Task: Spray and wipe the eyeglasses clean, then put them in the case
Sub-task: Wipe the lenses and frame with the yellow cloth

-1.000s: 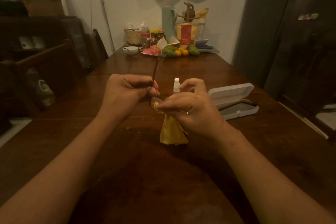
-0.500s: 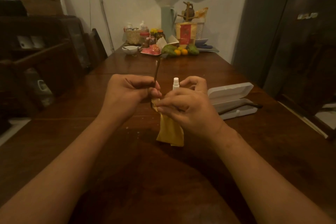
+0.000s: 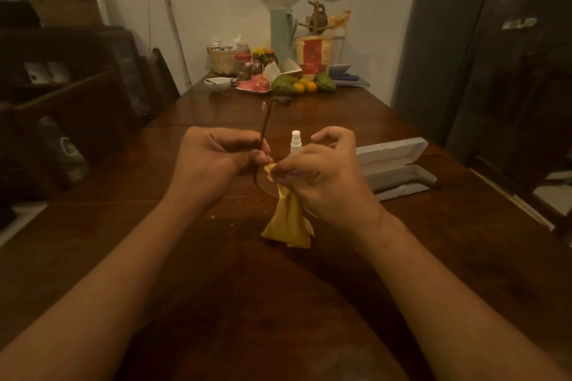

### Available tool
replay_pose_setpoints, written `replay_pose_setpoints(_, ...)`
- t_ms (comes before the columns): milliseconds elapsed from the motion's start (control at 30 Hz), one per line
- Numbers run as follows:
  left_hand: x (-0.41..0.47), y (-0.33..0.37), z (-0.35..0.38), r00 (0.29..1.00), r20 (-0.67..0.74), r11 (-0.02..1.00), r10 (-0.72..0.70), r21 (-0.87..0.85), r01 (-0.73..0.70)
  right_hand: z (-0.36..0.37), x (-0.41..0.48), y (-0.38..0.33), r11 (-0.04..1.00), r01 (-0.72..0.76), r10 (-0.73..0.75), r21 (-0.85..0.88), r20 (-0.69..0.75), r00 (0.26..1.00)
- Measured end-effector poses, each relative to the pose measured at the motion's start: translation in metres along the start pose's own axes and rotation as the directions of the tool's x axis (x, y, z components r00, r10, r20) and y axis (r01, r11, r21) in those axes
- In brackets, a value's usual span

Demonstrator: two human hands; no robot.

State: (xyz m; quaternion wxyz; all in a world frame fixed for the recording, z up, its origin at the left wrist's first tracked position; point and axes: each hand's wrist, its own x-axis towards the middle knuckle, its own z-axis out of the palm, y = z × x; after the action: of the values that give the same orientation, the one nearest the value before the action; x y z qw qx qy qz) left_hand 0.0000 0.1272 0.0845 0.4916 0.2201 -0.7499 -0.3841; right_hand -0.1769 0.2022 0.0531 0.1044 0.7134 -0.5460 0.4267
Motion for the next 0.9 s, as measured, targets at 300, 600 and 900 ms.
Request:
replay_pose_setpoints(300,-0.001,0.004,0.000,1.000,0.001,1.000,0.013,-0.027,-0.013,-0.015,0.001,0.003,1.000,0.000,-0.001,0.007,0.119,0.993)
replay_pose_setpoints(600,0.001,0.003,-0.004,0.999,-0.046,0.999,0.015,-0.042,-0.017,-0.008,-0.002,-0.005,0.991,0.122,-0.112,-0.051,0.158,0.981)
replay_pose_setpoints(900,0.002,0.000,-0.006,0.995,-0.075,0.998,0.063,-0.015,-0.064,-0.010,0.000,-0.007,0.981,0.104,-0.088,-0.161,0.102,0.991)
